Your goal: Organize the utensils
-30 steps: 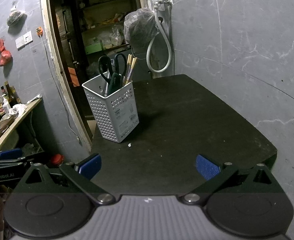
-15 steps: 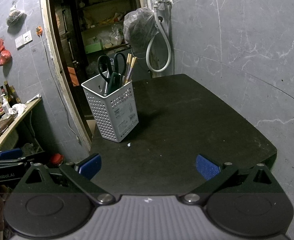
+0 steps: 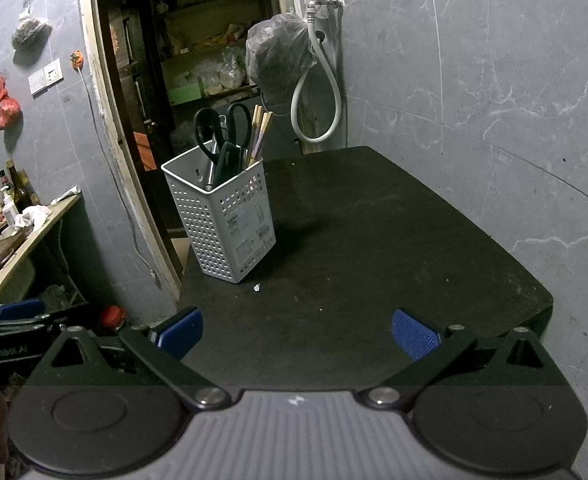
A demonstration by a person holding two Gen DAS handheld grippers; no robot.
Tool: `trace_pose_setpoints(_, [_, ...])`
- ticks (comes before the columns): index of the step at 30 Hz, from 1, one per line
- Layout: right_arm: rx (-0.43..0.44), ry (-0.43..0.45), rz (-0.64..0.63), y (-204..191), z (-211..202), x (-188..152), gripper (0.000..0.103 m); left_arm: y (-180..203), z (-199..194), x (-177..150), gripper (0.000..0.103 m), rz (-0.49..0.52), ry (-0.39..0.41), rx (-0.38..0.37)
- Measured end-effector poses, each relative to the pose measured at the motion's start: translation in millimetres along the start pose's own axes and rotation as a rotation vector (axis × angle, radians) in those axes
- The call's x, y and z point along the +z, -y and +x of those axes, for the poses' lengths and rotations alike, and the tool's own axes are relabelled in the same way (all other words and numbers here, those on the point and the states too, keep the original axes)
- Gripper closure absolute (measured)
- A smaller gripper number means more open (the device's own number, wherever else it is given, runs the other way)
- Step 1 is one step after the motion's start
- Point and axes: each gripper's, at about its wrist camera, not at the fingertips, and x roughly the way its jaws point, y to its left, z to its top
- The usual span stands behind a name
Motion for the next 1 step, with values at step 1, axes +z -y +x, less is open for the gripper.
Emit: trace_pose_setpoints(1, [-0.001, -0.001, 0.000, -0.1, 0.2, -0.1, 0.000, -0.3, 0.4, 0.1, 0.001, 0.000, -0.001, 0.001])
